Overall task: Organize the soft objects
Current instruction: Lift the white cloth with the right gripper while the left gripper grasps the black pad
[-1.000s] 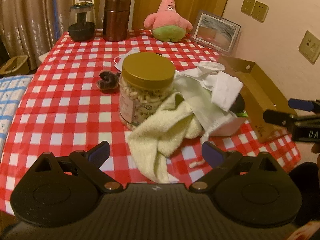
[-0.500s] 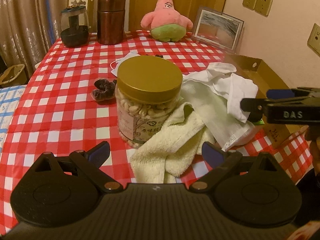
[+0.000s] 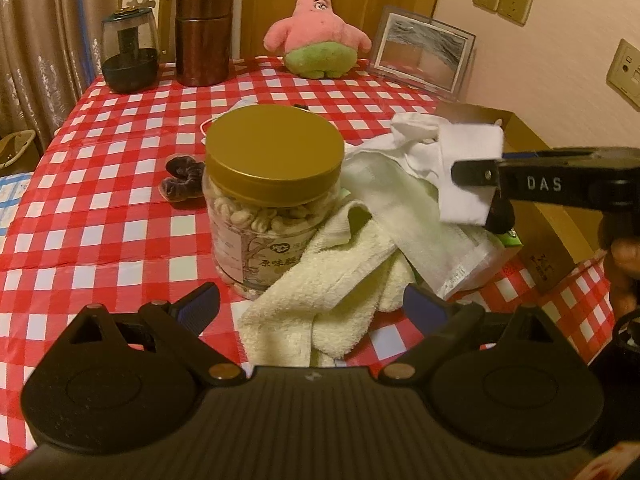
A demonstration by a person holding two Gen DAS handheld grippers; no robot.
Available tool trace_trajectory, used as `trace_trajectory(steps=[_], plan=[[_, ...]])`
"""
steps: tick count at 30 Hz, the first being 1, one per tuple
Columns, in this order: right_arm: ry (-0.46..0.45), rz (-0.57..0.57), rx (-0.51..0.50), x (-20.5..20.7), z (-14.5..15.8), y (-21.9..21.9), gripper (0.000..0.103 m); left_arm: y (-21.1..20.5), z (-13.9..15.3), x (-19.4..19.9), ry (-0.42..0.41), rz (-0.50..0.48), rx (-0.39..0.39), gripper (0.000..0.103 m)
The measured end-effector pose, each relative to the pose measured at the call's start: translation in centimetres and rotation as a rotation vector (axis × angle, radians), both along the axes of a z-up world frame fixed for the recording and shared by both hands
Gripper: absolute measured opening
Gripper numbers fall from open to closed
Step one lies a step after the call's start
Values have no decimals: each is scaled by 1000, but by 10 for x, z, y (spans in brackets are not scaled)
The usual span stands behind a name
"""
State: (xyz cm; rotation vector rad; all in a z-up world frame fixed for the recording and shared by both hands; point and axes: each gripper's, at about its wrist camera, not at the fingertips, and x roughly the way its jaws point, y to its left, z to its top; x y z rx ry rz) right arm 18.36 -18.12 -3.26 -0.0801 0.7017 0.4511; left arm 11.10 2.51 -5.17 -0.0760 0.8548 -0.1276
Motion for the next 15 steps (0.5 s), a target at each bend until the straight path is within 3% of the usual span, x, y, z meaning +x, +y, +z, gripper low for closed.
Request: trace_trajectory(steps=[3, 5, 15], plan=[[-7, 13, 1, -1, 4, -1, 32, -4, 2, -1, -5, -16, -9, 97], [-18, 13, 4, -2, 7, -2, 24, -8, 4, -2, -11, -30, -16, 97], [-86, 44, 16, -10, 32, -11, 20, -22, 15, -2, -48, -64, -33, 96]])
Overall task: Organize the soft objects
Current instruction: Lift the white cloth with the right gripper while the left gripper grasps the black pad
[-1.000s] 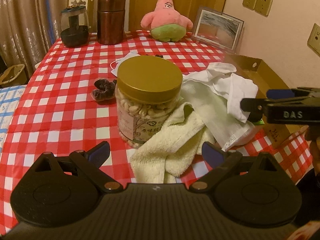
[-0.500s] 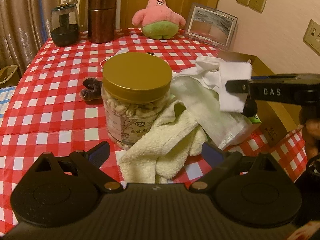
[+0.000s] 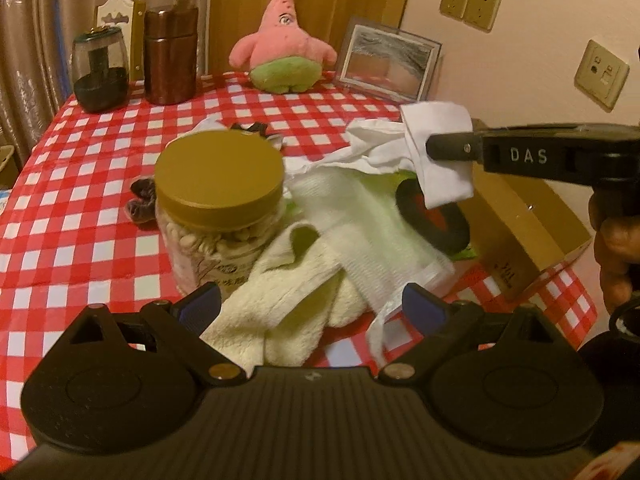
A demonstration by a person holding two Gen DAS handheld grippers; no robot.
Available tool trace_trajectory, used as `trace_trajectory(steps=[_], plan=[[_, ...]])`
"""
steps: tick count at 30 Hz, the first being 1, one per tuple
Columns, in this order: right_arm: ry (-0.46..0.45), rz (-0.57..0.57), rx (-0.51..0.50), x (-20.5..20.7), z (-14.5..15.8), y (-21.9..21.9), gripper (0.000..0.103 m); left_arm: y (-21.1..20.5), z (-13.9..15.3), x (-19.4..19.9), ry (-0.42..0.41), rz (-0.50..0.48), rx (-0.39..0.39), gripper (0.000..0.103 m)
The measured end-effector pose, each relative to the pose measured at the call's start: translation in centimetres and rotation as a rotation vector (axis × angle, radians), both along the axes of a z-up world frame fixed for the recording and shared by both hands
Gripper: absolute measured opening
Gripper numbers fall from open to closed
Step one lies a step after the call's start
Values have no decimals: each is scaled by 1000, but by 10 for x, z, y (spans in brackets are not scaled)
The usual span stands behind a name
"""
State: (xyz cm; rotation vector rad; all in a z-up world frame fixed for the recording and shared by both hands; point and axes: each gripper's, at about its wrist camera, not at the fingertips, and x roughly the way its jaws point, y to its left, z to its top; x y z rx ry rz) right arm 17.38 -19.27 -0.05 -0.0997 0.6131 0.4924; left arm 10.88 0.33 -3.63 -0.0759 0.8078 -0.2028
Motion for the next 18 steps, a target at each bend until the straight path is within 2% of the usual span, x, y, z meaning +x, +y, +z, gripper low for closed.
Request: trace_trajectory(steps=[9, 18], plan=[[-114, 22, -2, 1, 43, -3, 20, -17, 16, 0, -50, -32, -8, 96], [-202, -2, -5, -6, 77, -29, 20, -41, 24, 10, -81, -93, -17, 92]])
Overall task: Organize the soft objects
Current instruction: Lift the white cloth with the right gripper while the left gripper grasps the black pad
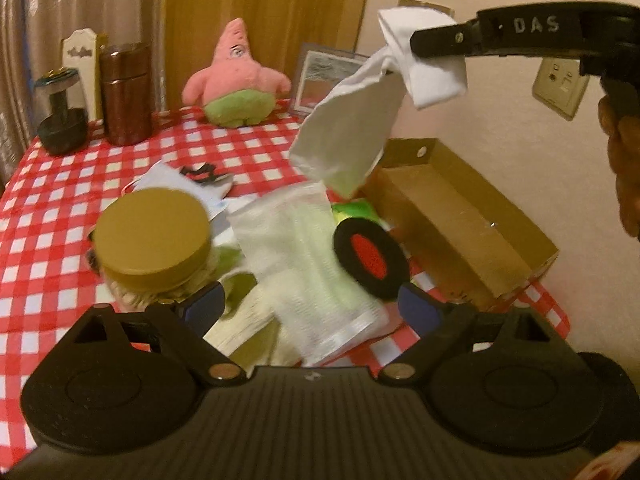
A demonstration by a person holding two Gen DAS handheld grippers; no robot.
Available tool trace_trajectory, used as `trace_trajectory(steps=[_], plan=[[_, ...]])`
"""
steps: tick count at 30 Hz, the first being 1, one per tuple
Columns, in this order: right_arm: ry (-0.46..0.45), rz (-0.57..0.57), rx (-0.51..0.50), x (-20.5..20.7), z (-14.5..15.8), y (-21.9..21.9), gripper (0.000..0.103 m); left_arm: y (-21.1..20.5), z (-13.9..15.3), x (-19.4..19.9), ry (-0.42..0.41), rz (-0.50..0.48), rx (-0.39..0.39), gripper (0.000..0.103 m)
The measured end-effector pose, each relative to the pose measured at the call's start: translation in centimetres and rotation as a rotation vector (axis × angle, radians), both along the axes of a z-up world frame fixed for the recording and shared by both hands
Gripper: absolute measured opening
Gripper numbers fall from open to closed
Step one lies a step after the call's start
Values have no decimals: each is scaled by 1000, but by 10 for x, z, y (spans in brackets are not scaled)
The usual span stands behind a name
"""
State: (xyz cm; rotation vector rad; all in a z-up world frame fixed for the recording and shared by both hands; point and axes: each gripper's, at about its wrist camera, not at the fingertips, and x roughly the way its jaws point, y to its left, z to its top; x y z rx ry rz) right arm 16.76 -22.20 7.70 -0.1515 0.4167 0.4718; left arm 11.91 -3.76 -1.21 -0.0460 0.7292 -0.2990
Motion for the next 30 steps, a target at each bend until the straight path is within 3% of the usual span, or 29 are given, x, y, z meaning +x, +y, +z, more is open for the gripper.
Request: trace_trajectory(steps=[14, 24, 30], plan=[[39, -76, 48, 13, -15, -42, 20, -69, -24, 34, -4, -155, 30, 89], [48, -158, 22, 24, -32, -69, 20, -81, -49, 53, 36, -153, 69, 79], [52, -194, 28, 26, -34, -82, 20, -72, -47, 55, 26, -119, 53, 63]])
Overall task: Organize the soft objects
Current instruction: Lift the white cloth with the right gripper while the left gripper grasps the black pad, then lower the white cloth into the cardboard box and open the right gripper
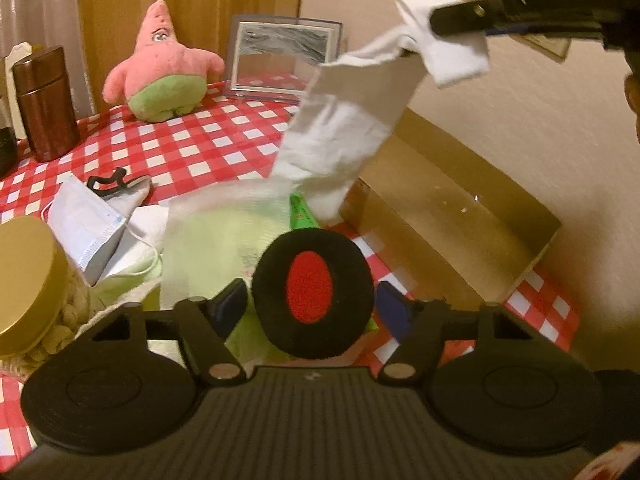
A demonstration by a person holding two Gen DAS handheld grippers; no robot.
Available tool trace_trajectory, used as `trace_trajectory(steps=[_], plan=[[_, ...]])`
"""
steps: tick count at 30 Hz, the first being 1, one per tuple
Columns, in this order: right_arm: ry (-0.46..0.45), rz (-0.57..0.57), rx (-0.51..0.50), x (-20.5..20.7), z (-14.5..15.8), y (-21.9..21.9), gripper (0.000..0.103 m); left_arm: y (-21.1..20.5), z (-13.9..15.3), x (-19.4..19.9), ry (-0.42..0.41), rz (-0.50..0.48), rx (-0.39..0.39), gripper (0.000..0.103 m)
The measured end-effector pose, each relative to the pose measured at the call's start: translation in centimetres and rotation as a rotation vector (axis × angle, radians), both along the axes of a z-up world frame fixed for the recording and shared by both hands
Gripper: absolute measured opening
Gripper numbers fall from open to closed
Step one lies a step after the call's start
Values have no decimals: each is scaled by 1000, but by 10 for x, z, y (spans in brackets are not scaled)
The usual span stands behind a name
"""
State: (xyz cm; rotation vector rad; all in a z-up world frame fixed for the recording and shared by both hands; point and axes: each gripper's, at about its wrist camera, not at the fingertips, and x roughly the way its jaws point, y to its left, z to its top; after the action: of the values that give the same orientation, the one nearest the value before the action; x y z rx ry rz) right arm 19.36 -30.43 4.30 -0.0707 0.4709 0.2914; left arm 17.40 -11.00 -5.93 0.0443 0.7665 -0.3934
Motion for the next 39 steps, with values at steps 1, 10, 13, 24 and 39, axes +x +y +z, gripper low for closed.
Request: trace_trajectory(steps=[1, 10, 13, 24, 39], plan=[[0, -1, -2, -1, 0, 0, 20, 1, 0, 0, -1, 4, 0, 62], [0, -5, 4, -2, 1, -2, 20, 12, 13, -7, -38, 26, 1, 60], [-22, -11, 3, -7, 8, -3, 20, 19, 24, -10, -56, 41, -9, 60], [-159, -52, -25, -33, 58, -22, 20, 11, 66, -13, -126, 30, -18, 60], [-166, -90, -119, -51, 52, -69, 20, -48, 75, -10, -125, -75, -43, 60]])
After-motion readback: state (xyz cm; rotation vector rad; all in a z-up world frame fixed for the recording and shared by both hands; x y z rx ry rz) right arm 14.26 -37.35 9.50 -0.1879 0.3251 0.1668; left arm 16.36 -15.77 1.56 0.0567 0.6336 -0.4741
